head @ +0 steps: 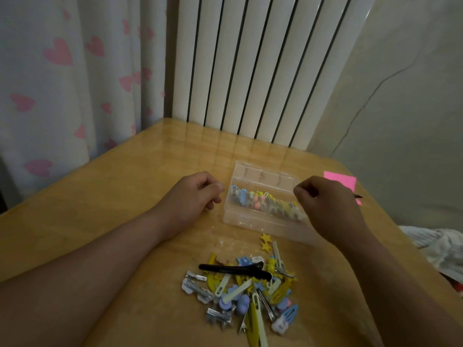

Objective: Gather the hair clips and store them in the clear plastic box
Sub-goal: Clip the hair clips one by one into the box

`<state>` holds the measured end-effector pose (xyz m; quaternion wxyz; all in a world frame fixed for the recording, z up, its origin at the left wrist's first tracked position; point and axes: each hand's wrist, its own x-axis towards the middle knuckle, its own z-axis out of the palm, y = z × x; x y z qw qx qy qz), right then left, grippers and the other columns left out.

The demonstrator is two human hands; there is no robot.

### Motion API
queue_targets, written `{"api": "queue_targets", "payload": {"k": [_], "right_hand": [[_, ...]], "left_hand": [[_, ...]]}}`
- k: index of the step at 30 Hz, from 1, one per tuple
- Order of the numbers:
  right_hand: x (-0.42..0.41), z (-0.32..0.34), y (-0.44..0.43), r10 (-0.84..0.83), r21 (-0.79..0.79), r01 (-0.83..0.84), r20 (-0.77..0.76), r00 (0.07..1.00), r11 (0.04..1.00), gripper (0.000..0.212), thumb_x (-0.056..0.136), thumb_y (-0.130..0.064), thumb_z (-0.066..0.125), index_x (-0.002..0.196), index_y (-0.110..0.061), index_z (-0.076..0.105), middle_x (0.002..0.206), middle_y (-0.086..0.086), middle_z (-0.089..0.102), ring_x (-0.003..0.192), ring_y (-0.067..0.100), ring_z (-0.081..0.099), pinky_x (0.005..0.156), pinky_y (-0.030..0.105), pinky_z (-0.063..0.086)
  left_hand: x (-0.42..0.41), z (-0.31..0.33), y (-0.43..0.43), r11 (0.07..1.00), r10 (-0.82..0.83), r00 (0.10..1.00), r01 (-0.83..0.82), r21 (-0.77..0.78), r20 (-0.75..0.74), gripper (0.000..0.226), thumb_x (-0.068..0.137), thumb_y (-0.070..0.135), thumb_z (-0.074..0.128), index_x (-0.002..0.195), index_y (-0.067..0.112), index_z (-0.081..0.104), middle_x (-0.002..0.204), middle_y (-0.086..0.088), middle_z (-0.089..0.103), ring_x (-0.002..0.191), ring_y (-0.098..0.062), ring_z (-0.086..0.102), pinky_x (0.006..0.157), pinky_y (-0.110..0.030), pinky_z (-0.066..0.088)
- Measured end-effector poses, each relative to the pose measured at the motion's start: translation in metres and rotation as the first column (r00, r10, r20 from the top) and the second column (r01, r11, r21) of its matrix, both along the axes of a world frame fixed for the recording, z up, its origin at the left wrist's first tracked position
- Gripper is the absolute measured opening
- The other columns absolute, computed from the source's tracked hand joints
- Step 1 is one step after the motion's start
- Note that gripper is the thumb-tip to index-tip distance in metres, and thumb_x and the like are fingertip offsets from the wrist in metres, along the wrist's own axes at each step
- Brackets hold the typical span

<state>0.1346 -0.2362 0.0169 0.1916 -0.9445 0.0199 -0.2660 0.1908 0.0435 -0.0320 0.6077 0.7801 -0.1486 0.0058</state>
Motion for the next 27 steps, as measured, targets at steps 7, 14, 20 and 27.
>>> {"api": "queue_targets", "payload": {"k": [7,14,20,27], "right_hand": [[-0.042,0.007,0.018,0.298,0.052,-0.293,-0.199,0.934,0.955,0.009,0.099,-0.032,0.068,0.101,-0.038,0.075,0.087,-0.021,0.071,0.086,-0.006,0.065,0.071,0.017,0.051],[-0.049,0.008,0.038,0.139,-0.357,-0.332,-0.469,0.872,0.873,0.030,0.102,-0.046,0.059,0.129,-0.039,0.070,0.117,-0.016,0.073,0.105,0.008,0.067,0.092,0.035,0.059],[-0.051,0.000,0.052,0.040,-0.552,-0.339,-0.482,0.875,0.762,0.013,0.096,-0.028,0.060,0.101,-0.029,0.072,0.095,-0.006,0.065,0.085,0.021,0.068,0.069,0.035,0.057],[-0.055,0.002,0.064,-0.004,-0.590,-0.334,-0.497,0.868,0.735,0.020,0.090,-0.012,0.061,0.105,-0.021,0.071,0.091,-0.001,0.058,0.088,0.026,0.068,0.066,0.033,0.047]], "left_hand": [[-0.002,0.000,0.001,1.000,0.023,1.000,-0.023,0.008,-0.015,0.021,0.104,0.031,0.062,0.103,0.014,0.075,0.093,-0.004,0.078,0.079,-0.011,0.069,0.073,-0.024,0.048],[-0.002,0.001,-0.001,0.999,0.033,0.999,-0.032,0.019,-0.013,0.022,0.104,0.030,0.062,0.103,0.012,0.075,0.092,-0.005,0.078,0.077,-0.010,0.068,0.070,-0.019,0.049],[-0.003,0.001,-0.002,1.000,0.028,1.000,-0.027,0.010,-0.011,0.021,0.104,0.027,0.063,0.103,0.010,0.075,0.093,-0.008,0.077,0.076,-0.011,0.068,0.072,-0.021,0.051],[-0.003,0.002,-0.001,1.000,0.019,1.000,-0.019,0.018,-0.016,0.019,0.104,0.028,0.063,0.103,0.013,0.075,0.093,-0.005,0.078,0.077,-0.010,0.068,0.073,-0.022,0.049]]}}
